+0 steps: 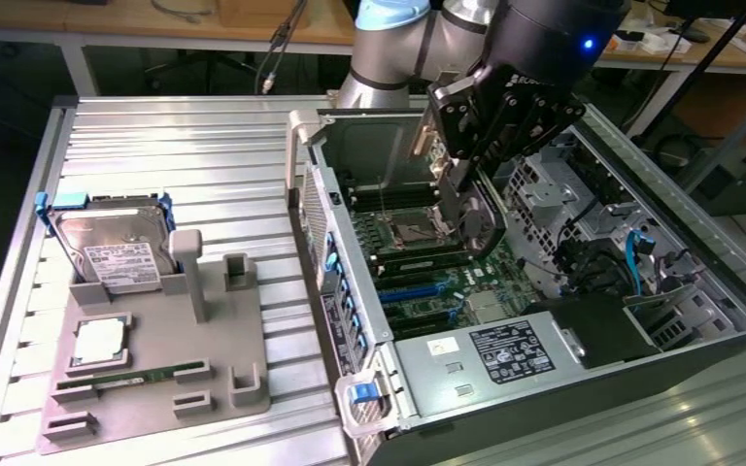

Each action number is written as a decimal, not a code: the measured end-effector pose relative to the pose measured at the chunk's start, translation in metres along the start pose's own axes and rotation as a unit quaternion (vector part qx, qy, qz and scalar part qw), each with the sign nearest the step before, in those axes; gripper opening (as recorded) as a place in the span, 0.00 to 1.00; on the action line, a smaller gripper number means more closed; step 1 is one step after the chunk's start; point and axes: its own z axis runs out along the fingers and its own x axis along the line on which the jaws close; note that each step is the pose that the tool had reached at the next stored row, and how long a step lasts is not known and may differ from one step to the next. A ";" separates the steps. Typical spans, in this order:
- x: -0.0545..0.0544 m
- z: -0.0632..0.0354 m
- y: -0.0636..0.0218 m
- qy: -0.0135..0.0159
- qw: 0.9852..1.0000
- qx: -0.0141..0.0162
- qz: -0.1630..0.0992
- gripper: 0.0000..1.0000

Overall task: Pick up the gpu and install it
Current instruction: 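Pick up the gpu and move the gpu toward the slot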

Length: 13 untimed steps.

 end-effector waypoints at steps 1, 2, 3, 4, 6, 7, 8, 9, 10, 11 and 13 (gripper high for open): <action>-0.001 -0.0001 0.0000 0.000 1.000 0.000 0.000 0.27; -0.002 -0.0001 0.0000 0.000 1.000 0.000 0.000 0.27; -0.003 -0.0001 0.0000 0.000 1.000 0.000 0.000 0.27; -0.005 -0.0001 0.0000 0.000 1.000 0.000 0.000 0.27; -0.007 -0.0001 0.0000 0.000 1.000 0.000 0.000 0.27; -0.008 -0.0002 0.0000 0.000 1.000 0.000 -0.001 0.27; -0.010 -0.0002 0.0001 0.000 1.000 0.000 -0.001 0.27; -0.011 -0.0002 0.0001 0.000 1.000 0.000 -0.001 0.27; -0.012 -0.0002 0.0000 0.000 1.000 0.000 -0.001 0.27; -0.014 -0.0003 0.0000 0.000 1.000 0.000 -0.001 0.27; -0.016 -0.0004 0.0001 0.000 1.000 0.000 -0.001 0.27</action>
